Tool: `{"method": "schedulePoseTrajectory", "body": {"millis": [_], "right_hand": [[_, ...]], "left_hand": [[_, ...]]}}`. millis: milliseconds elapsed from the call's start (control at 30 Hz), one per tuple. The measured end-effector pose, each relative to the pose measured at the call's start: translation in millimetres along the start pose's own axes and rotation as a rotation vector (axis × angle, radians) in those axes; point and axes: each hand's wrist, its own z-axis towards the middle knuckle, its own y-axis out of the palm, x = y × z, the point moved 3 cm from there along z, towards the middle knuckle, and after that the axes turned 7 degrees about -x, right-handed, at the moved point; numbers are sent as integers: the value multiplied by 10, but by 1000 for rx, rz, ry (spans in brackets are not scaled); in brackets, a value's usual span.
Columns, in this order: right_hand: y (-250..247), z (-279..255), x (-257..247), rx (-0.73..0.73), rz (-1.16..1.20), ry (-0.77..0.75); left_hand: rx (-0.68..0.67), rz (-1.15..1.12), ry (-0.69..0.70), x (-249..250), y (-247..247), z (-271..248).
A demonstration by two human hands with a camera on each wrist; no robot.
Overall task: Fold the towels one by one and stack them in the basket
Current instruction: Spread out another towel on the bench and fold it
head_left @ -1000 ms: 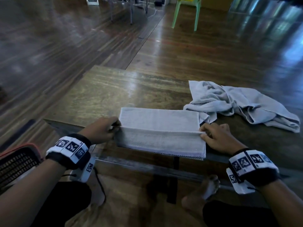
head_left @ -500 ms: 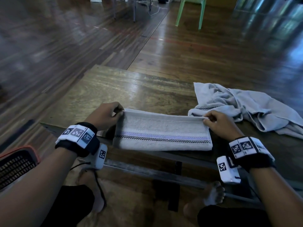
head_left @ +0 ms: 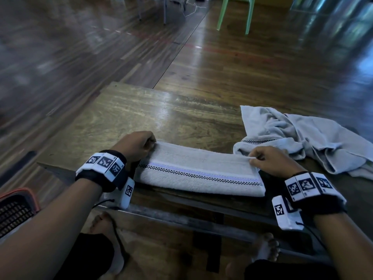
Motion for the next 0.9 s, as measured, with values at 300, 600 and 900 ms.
{"method": "schedulePoseTrajectory", "body": {"millis": [300, 600, 900], "right_hand": [[-63, -149, -26, 88, 26, -41], [-350, -965, -177, 224, 273, -200], [-500, -1880, -220, 211, 365, -288]], "left_hand": [[56, -37, 81, 142, -175, -124], [268, -141, 292, 361, -564, -954], [320, -255, 435, 589, -694, -1755]]}}
